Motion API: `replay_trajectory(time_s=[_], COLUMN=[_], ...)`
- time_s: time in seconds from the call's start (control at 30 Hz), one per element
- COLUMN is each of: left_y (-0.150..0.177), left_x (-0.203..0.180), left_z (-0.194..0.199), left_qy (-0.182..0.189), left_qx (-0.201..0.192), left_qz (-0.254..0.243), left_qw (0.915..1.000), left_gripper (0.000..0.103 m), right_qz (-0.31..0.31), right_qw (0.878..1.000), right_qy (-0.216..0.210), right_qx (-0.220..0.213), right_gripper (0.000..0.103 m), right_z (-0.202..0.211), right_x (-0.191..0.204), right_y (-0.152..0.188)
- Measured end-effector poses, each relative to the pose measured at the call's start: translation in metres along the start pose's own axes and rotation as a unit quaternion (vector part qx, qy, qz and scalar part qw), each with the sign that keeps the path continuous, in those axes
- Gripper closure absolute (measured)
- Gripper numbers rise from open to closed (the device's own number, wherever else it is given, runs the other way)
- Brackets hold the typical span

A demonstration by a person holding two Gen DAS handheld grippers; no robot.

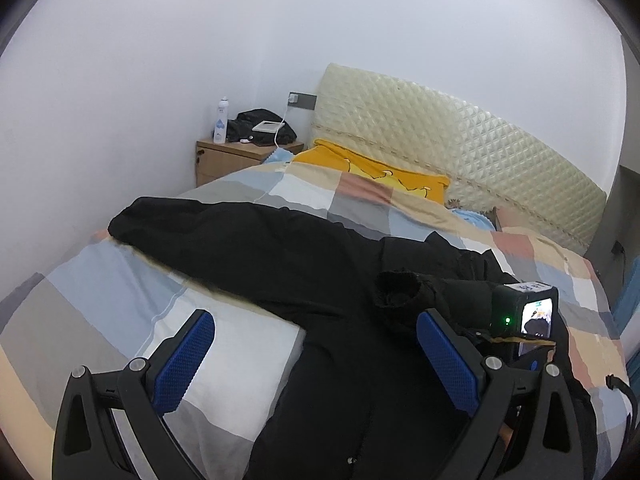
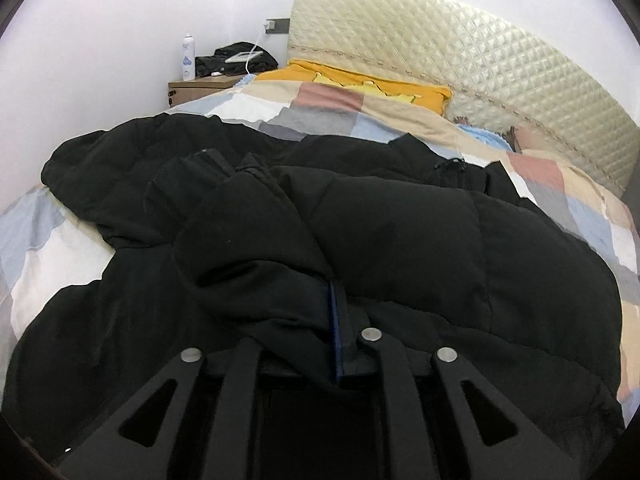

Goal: Fold large clothes
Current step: 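Release the sleeve with the right gripper and withdraw it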

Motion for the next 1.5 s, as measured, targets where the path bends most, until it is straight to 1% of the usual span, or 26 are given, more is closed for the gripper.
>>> replay_trajectory(time_s=[0.03,0.07,0.1,0.17,0.2,0.3,0.4,0.47,0.6,0.7,0.83,0.9,1.0,1.07,1.1,1.17,1.2,1.3,1.37,1.5], left_y=[0.0,-0.001,-0.001,0.001,0.002,0.004,0.005,0.003,-0.003,-0.001,0.006,0.008,0.013,0.017,0.018,0.019,0.019,0.023,0.026,0.032], left_x=[-0.002,-0.003,-0.006,-0.012,-0.016,-0.024,-0.031,-0.034,-0.038,-0.045,-0.059,-0.063,-0.072,-0.081,-0.085,-0.091,-0.093,-0.103,-0.108,-0.116], left_z=[0.001,0.002,0.004,0.007,0.008,0.01,0.013,0.014,0.021,0.025,0.029,0.032,0.035,0.04,0.043,0.049,0.05,0.054,0.054,0.057], left_qy=[0.0,0.001,0.0,-0.002,-0.002,0.002,0.004,-0.011,-0.005,-0.003,0.013,0.014,0.029,0.034,0.031,0.016,0.014,0.036,0.041,0.047], left_qx=[-0.003,-0.007,-0.01,-0.013,-0.014,-0.016,-0.018,-0.022,-0.034,-0.038,-0.028,-0.028,-0.021,-0.02,-0.026,-0.039,-0.04,-0.031,-0.026,-0.023], left_qz=[-0.002,-0.005,-0.011,-0.024,-0.029,-0.036,-0.045,-0.055,-0.055,-0.069,-0.074,-0.07,-0.061,-0.069,-0.078,-0.093,-0.095,-0.089,-0.091,-0.097], left_qw=[1.0,1.0,0.9999,0.9996,0.9995,0.9992,0.9988,0.9982,0.9979,0.9969,0.9968,0.9971,0.9975,0.9968,0.9961,0.9947,0.9946,0.9949,0.9946,0.9939], left_gripper=[0.001,0.001,0.001,0.001,0.001,0.001,0.001,0.001,0.001,0.001,0.001,0.001,0.001,0.001,0.001,0.001,0.001,0.001,0.001,0.001], right_qz=[0.001,0.0,-0.002,-0.012,-0.014,-0.014,-0.027,-0.041,-0.064,-0.076,-0.086,-0.087,-0.099,-0.104,-0.108,-0.122,-0.124,-0.126,-0.13,-0.115], right_qw=[1.0,1.0,1.0,1.0,1.0,0.999,0.998,0.997,0.995,0.993,0.99,0.989,0.986,0.985,0.984,0.981,0.98,0.978,0.977,0.979], right_qy=[0.002,-0.001,-0.004,-0.011,-0.014,-0.027,-0.032,-0.036,-0.024,-0.021,-0.017,-0.014,-0.012,-0.006,-0.004,-0.013,-0.014,-0.021,-0.023,-0.001], right_qx=[0.002,0.001,-0.001,-0.01,-0.014,-0.026,-0.045,-0.055,-0.075,-0.091,-0.11,-0.119,-0.135,-0.141,-0.142,-0.15,-0.154,-0.163,-0.168,-0.17], right_gripper=[0.081,0.072,0.059,0.044,0.042,0.041,0.04,0.04,0.04,0.04,0.04,0.04,0.039,0.039,0.039,0.039,0.039,0.039,0.039,0.039], right_z=[0.003,0.008,0.012,0.022,0.026,0.044,0.066,0.08,0.108,0.128,0.159,0.174,0.199,0.214,0.222,0.238,0.247,0.267,0.277,0.295], right_x=[0.003,0.005,0.007,0.007,0.007,0.004,-0.01,-0.023,-0.052,-0.068,-0.085,-0.092,-0.107,-0.119,-0.124,-0.132,-0.135,-0.141,-0.145,-0.15], right_y=[0.002,0.003,0.003,0.004,0.004,0.002,-0.003,-0.005,-0.007,-0.007,-0.005,-0.003,0.006,0.015,0.02,0.031,0.036,0.049,0.056,0.067])
Point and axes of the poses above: each gripper's, at about its wrist camera, not at the fingertips, and z roughly against the way its jaws point, x to its left, y to its underside, the point moved 9 cm from there along -z, roughly the way its jaws point, and after that the axes turned 6 degrees about -y, right-handed, at the moved point
